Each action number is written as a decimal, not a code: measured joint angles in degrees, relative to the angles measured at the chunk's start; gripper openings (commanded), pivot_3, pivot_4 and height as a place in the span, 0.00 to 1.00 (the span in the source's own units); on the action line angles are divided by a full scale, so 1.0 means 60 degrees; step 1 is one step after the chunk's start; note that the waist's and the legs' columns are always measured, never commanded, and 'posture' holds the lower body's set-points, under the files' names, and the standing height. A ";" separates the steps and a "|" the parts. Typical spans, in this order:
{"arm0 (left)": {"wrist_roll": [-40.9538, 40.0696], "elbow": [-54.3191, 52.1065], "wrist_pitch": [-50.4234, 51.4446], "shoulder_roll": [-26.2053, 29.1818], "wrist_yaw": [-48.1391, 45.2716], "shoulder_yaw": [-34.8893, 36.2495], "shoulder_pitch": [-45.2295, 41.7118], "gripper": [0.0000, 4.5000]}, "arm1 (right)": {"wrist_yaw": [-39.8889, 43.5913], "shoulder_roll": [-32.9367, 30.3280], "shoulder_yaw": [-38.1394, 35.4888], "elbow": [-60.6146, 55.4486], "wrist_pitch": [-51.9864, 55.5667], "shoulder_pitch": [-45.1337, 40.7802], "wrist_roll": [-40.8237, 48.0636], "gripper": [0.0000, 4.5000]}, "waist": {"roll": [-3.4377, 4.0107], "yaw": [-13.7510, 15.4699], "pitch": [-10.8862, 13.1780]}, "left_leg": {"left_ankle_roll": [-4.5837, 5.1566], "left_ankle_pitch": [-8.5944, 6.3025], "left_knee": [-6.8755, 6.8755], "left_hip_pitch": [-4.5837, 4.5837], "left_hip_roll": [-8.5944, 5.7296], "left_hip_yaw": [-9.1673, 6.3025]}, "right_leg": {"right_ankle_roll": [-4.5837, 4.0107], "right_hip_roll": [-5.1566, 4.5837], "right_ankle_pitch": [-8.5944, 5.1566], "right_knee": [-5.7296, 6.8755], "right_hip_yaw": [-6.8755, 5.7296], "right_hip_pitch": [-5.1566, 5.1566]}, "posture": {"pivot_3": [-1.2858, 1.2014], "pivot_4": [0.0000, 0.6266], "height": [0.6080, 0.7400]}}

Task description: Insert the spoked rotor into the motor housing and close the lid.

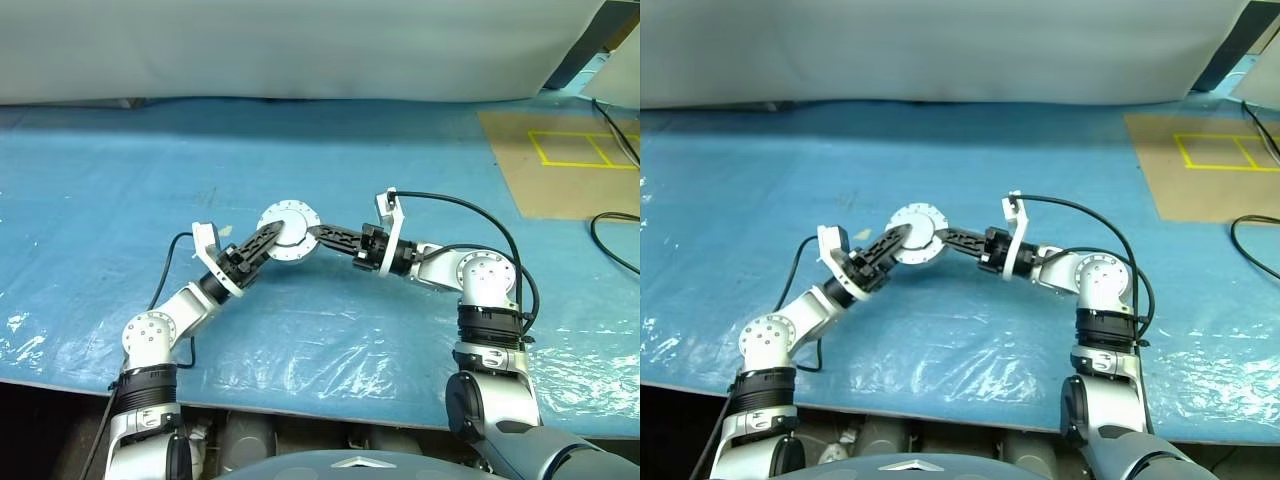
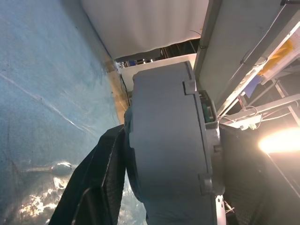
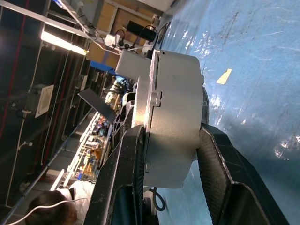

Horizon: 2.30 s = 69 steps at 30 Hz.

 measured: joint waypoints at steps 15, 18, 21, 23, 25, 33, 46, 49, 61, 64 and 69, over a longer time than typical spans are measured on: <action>-0.0488 -0.0083 0.0305 -0.0066 0.0388 0.0116 0.0000 0.54 | -0.0149 0.0209 -0.0106 -0.0156 -0.0010 0.0116 0.0111 0.28 | 0.0000 0.0002 0.0000 | 0.0000 0.0000 0.0009 0.0000 0.0001 -0.0001 | 0.0001 0.0000 0.0000 0.0002 0.0000 0.0004 | 0.52 0.24 1.00; -0.0526 -0.0082 0.0380 -0.0055 0.0496 0.0156 0.0001 0.54 | -0.0220 0.0255 -0.0099 -0.0161 -0.0032 0.0144 0.0110 0.28 | 0.0000 0.0000 0.0000 | 0.0000 0.0000 0.0009 0.0000 0.0001 -0.0001 | 0.0001 0.0001 0.0000 0.0002 0.0000 0.0004 | 0.52 0.24 1.00; -0.0544 -0.0082 0.0390 -0.0026 0.0509 0.0163 0.0001 0.54 | -0.0222 0.0266 -0.0024 -0.0236 -0.0148 0.0198 0.0038 0.28 | 0.0000 0.0002 0.0000 | 0.0000 0.0000 0.0009 -0.0001 0.0000 -0.0001 | 0.0001 0.0000 0.0001 0.0001 0.0000 0.0004 | 0.52 0.24 1.00; -0.0542 -0.0082 0.0389 0.0018 0.0508 0.0163 0.0002 0.54 | -0.0210 0.0267 0.0057 -0.0267 -0.0262 0.0220 -0.0027 0.44 | 0.0000 0.0001 0.0000 | 0.0000 0.0000 0.0009 0.0000 0.0000 -0.0002 | 0.0001 0.0001 0.0001 0.0002 0.0000 0.0004 | 0.52 0.24 1.00; -0.0527 -0.0096 0.0480 0.0067 0.0504 0.0122 0.0043 0.53 | -0.0416 0.0292 0.0070 -0.0247 -0.0618 0.0216 -0.0222 0.57 | 0.0000 0.0005 0.0000 | 0.0000 0.0000 0.0009 0.0000 0.0000 -0.0002 | 0.0002 -0.0001 0.0001 0.0002 0.0000 0.0004 | 0.52 0.24 1.00; -0.0416 -0.0188 0.0659 -0.0090 0.0623 -0.0385 0.0012 0.53 | -0.0401 0.0322 0.0110 0.0243 -0.0142 0.0014 -0.0026 0.79 | 0.0000 0.0001 0.0000 | 0.0000 0.0000 0.0015 -0.0002 0.0001 -0.0004 | 0.0006 0.0003 0.0004 0.0003 0.0000 0.0005 | 0.52 0.24 1.00; 0.1092 0.0481 -0.2185 0.0172 0.1147 0.0655 -0.0621 0.53 | -0.0284 -0.0087 0.0143 0.0352 -0.0306 0.0057 -0.0099 0.79 | -0.0001 -0.0005 0.0001 | 0.0000 0.0000 0.0029 -0.0003 0.0000 -0.0008 | 0.0011 0.0007 0.0007 0.0002 0.0001 0.0010 | 0.52 0.24 1.00; 0.1745 0.1016 -0.3272 0.0181 0.1434 0.1102 -0.0897 0.53 | -0.0204 -0.0134 0.0231 0.0352 -0.0384 0.0056 -0.0142 0.79 | -0.0008 -0.0004 0.0004 | 0.0000 0.0000 0.0039 -0.0012 0.0000 -0.0010 | 0.0011 0.0012 0.0007 0.0001 -0.0001 0.0008 | 0.52 0.24 1.00; 0.4225 0.3536 -0.6066 0.1015 0.1844 0.1762 -0.1688 0.53 | -0.0164 -0.0156 0.0759 0.0354 -0.0792 0.0257 -0.0631 0.79 | -0.0019 0.0068 0.0007 | -0.0001 0.0000 0.0081 -0.0041 0.0008 -0.0026 | 0.0012 0.0016 0.0008 0.0007 -0.0025 0.0010 | 0.52 0.24 1.00; 0.4651 0.3566 -0.6217 0.1060 0.1790 0.1609 -0.1749 0.53 | -0.0163 -0.0163 0.0779 0.0355 -0.0867 0.0258 -0.0710 0.79 | -0.0019 0.0124 0.0007 | -0.0001 -0.0001 0.0082 -0.0031 0.0013 -0.0026 | 0.0012 0.0009 0.0008 0.0020 -0.0021 0.0010 | 0.52 0.24 1.00; 0.5175 0.3527 -0.6367 0.1065 0.1758 0.1391 -0.1661 0.82 | -0.0154 -0.0176 0.0891 0.0355 -0.0981 0.0379 -0.0874 0.80 | -0.0019 0.0127 0.0007 | -0.0001 -0.0001 0.0089 -0.0015 0.0014 -0.0026 | 0.0011 0.0000 0.0008 0.0035 -0.0015 0.0017 | 0.52 0.24 1.00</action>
